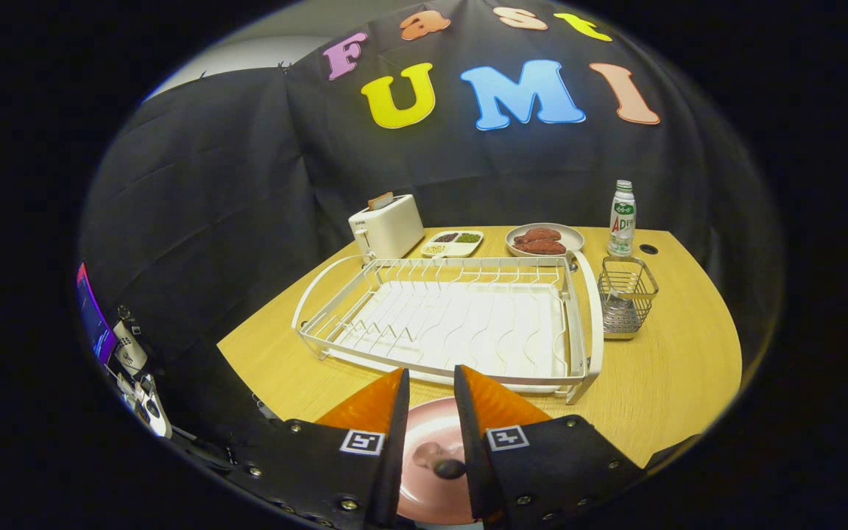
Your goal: Take the plate from the dish rack, then take the spoon from the basket and place it into the plate.
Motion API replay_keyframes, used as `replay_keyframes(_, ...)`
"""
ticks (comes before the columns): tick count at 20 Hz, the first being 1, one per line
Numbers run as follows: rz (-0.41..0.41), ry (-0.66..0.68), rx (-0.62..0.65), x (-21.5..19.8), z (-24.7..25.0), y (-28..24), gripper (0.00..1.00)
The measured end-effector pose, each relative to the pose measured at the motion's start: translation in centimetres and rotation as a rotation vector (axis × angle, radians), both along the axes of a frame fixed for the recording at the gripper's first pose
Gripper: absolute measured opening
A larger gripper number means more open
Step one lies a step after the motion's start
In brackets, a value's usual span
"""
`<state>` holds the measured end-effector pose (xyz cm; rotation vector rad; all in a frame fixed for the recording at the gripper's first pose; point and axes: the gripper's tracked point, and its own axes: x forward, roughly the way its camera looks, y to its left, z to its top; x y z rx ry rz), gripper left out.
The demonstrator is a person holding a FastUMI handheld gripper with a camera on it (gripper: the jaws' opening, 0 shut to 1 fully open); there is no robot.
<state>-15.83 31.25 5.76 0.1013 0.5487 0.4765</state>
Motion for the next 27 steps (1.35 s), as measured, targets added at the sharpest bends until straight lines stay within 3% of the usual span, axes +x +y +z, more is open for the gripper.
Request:
replay_keyframes(11, -0.048, -0.069, 0.019, 1.5, 3.2, -2.0, 0.36)
replay_keyframes(23, -0.223, -0.503, 0.057, 6.7, 23.1, -11.2, 0.36)
replay_keyframes(27, -0.271, -0.575, 0.077, 7.7, 28.3, -14.1, 0.36)
